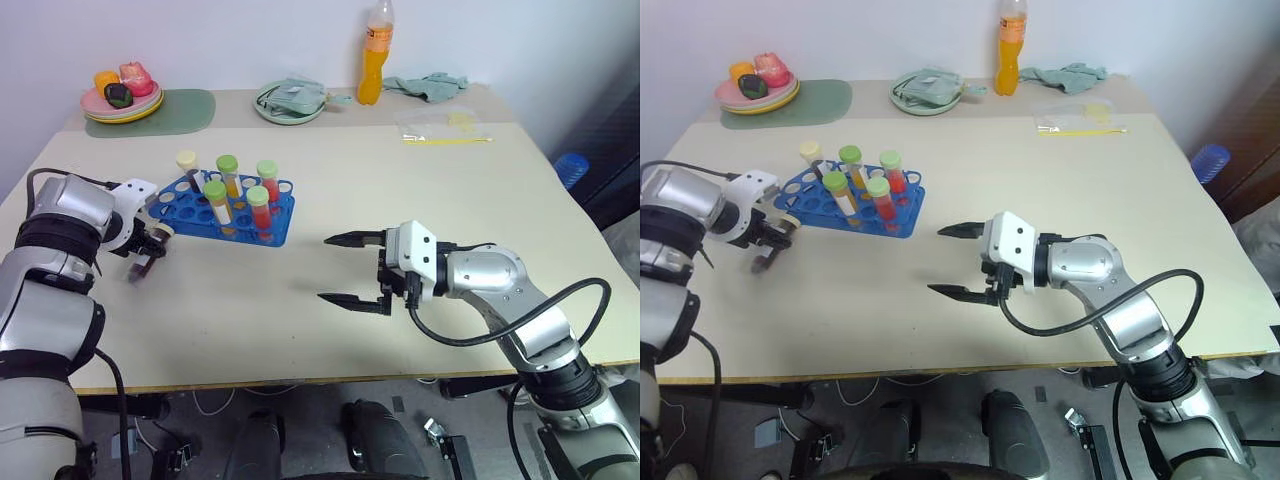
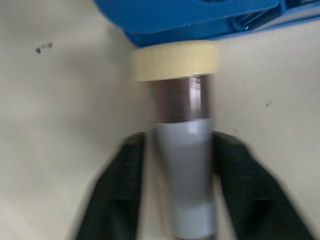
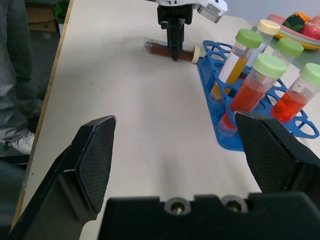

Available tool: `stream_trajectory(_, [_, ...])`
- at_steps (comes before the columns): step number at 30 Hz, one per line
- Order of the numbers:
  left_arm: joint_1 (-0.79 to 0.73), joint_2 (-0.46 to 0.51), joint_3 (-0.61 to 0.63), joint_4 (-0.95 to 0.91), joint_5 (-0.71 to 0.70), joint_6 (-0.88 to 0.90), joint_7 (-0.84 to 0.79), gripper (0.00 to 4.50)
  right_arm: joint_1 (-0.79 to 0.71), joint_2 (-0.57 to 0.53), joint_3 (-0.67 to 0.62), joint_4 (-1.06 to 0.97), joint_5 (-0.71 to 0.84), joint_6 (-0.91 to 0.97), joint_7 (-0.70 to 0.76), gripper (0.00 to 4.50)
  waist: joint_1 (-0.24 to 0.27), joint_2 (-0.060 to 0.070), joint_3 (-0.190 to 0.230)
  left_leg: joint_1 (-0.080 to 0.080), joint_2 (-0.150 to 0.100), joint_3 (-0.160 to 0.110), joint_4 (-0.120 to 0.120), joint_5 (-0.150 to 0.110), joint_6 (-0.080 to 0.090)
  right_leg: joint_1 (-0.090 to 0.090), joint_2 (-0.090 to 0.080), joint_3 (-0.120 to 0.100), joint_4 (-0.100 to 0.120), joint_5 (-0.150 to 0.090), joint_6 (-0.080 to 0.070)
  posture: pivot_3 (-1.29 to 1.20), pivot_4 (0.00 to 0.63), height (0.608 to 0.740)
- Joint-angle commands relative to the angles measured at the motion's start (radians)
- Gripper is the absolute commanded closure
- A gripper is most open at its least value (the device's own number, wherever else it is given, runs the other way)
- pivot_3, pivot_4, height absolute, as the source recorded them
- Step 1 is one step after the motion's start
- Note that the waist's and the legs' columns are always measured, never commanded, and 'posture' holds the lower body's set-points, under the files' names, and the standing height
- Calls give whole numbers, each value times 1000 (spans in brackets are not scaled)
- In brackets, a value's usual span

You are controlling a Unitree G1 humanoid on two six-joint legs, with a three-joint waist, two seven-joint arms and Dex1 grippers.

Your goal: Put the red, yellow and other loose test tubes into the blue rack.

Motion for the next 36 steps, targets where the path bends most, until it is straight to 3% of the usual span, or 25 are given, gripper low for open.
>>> stream_trajectory(1, [6,61,14,-43,34,-28,-75,3730,0,8,1,-40,5,-2,-11,281,1,0,0,0,0,0,0,0,0,0,0,0,0,0,0,0,150,740])
stream_trajectory(4, [131,164,99,-198,-19,-135,-144,3730,1,9,2,-45,7,1,-16,281,-5,0,0,0,0,0,-1,0,0,-1,0,0,0,0,0,0,150,740])
stream_trajectory(6, [315,241,266,-347,-93,-364,-103,3730,5,10,0,-47,9,2,-22,281,-9,0,0,1,1,1,-2,0,0,-1,0,1,0,0,0,0,150,740])
stream_trajectory(8, [448,263,420,-432,-156,-463,-53,3730,11,14,-1,-46,10,0,-26,281,-3,0,0,1,3,1,-2,0,0,-1,-1,1,1,0,-1,0,150,740])
stream_trajectory(10, [548,187,654,-533,-268,-541,59,3730,8,40,0,-25,4,-6,-51,281,9,0,0,1,2,1,-1,0,0,-1,-2,0,2,0,-1,0,150,740])
stream_trajectory(12, [587,73,850,-660,-379,-476,203,3730,0,77,-1,6,-1,-6,-88,281,34,-2,-1,1,2,0,1,0,0,0,-4,-2,2,0,-1,0,150,740])
stream_trajectory(14, [627,-84,972,-831,-439,-481,378,3730,-9,122,3,58,-31,-25,-136,281,46,-3,-2,-1,2,0,4,0,0,3,-6,-4,0,0,-1,0,150,740])
stream_trajectory(17, [740,-318,911,-1082,-220,-774,684,3730,-15,192,9,139,-70,-56,-201,281,52,-3,-3,0,-2,3,5,0,0,5,-12,-4,-2,3,4,0,150,740])
stream_trajectory(22, [817,-588,809,-1127,-150,-930,873,3730,-8,266,18,195,-85,-68,-248,281,55,-4,-4,0,-5,4,5,0,0,4,-13,-2,-2,4,6,0,150,740])
stream_trajectory(27, [828,-671,769,-1026,-102,-1133,944,3730,24,304,29,188,-81,-48,-273,281,41,-3,-4,2,-4,3,3,0,0,5,-10,-2,-1,4,5,0,150,740])
stream_trajectory(36, [737,-634,764,-812,-108,-1238,960,3730,42,306,17,168,-78,-33,-294,281,31,-3,-4,3,-4,3,3,0,0,5,-9,-2,-1,4,5,0,150,740])
